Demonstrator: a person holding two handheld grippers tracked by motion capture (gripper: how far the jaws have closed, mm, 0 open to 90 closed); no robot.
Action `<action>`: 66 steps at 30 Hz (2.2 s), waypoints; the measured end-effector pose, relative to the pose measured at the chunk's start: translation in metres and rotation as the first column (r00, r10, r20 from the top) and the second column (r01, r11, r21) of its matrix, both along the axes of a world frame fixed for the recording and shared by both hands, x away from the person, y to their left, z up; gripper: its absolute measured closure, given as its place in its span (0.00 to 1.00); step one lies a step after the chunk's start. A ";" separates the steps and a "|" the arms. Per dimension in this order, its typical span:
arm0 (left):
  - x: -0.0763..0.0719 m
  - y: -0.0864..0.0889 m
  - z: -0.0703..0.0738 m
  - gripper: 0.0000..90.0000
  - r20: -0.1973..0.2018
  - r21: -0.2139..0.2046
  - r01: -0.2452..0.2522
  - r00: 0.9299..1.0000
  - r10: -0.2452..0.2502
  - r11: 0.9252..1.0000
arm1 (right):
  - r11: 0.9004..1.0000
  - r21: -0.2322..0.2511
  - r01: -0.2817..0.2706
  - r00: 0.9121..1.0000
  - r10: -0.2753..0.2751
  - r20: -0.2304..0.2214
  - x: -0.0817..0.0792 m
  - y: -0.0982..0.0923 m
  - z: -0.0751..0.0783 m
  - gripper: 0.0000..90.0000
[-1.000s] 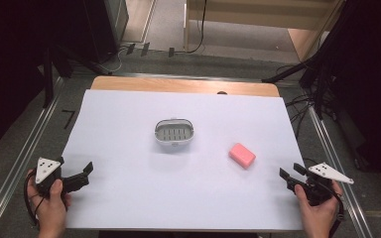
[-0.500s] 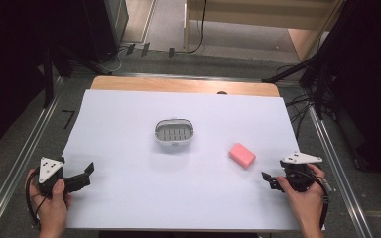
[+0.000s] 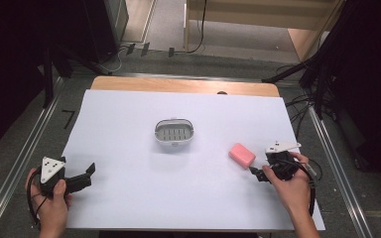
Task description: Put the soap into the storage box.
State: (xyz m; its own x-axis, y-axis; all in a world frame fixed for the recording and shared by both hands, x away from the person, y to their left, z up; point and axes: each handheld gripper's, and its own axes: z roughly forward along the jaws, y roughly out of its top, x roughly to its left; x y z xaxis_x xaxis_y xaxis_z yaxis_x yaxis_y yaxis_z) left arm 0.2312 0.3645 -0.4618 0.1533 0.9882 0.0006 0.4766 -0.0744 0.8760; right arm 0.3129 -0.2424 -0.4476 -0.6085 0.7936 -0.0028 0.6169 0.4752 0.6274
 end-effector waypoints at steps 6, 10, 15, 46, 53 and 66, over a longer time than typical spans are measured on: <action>0.000 -0.001 0.000 0.00 -0.002 0.005 0.002 1.000 -0.002 1.000 | 1.000 -0.004 -0.010 1.000 0.010 -0.010 0.007 0.005 0.002 0.22; 0.001 -0.002 0.000 0.00 -0.008 0.015 0.005 1.000 -0.005 1.000 | 1.000 -0.015 -0.026 0.999 0.025 -0.021 0.010 0.012 0.003 0.23; 0.001 -0.002 0.000 0.00 -0.009 0.021 0.002 1.000 -0.002 1.000 | 0.999 -0.027 -0.040 0.998 0.039 -0.041 0.017 0.024 0.001 0.23; 0.000 -0.003 0.000 0.00 0.000 0.029 0.028 1.000 -0.028 0.999 | 0.988 -0.099 -0.115 0.984 0.099 -0.151 0.052 0.048 -0.008 0.38; 0.000 -0.003 0.000 0.00 -0.001 0.028 0.031 1.000 -0.031 0.999 | 0.987 -0.096 -0.130 0.977 0.111 -0.181 0.057 0.051 -0.008 0.42; 0.000 -0.003 0.000 0.01 -0.004 0.027 0.033 0.999 -0.033 0.999 | 0.976 -0.120 -0.185 0.973 0.164 -0.163 0.056 0.056 -0.004 0.43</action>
